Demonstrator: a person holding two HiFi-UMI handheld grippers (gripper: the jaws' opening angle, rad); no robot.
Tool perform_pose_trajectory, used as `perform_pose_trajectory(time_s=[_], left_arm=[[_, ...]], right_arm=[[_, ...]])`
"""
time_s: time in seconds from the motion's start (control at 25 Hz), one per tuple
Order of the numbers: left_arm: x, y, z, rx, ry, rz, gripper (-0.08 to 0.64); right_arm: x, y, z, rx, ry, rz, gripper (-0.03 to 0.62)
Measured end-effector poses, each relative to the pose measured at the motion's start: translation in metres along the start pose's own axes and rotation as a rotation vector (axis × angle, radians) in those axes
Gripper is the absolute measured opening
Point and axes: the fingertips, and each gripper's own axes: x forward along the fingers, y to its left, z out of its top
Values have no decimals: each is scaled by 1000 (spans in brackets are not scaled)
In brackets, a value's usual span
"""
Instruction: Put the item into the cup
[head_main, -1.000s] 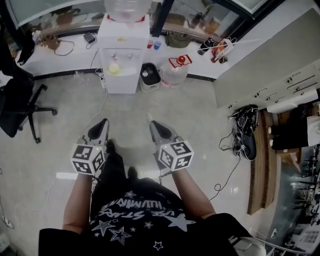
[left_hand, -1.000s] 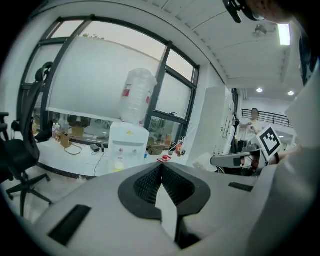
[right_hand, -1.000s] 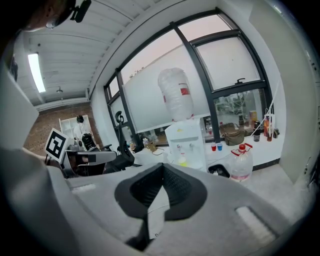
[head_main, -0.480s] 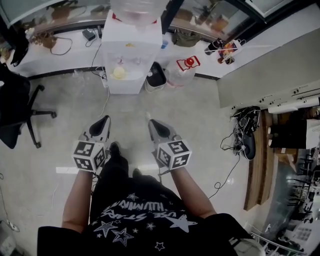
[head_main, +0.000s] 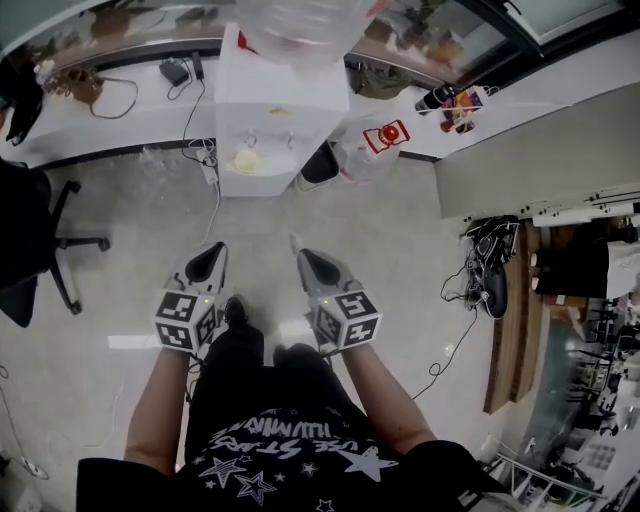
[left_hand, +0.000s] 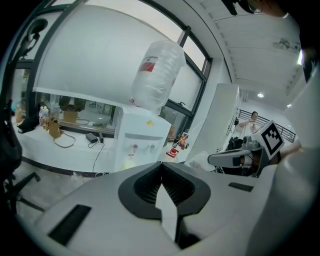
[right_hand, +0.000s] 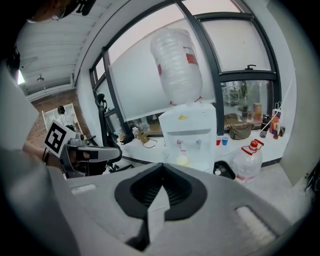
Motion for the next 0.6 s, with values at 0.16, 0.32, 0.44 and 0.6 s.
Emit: perform_pose_trajectory(time_s=[0.16,0.32,0.44,0.6], left_arm=[[13,26,-7,2,21,-8,8],[22,44,-20,-27,26,9,8],[28,58,-32,-46,31,27,8],[37,79,-43,-82,30,65,8]], right_arm=[[28,-1,1,-8,4,-16,0],[46,-6,-4,-20,7,-7,0],[63,-12,-15,-10,21,-3,0],[94,-24,-26,-3,46,5,-1]])
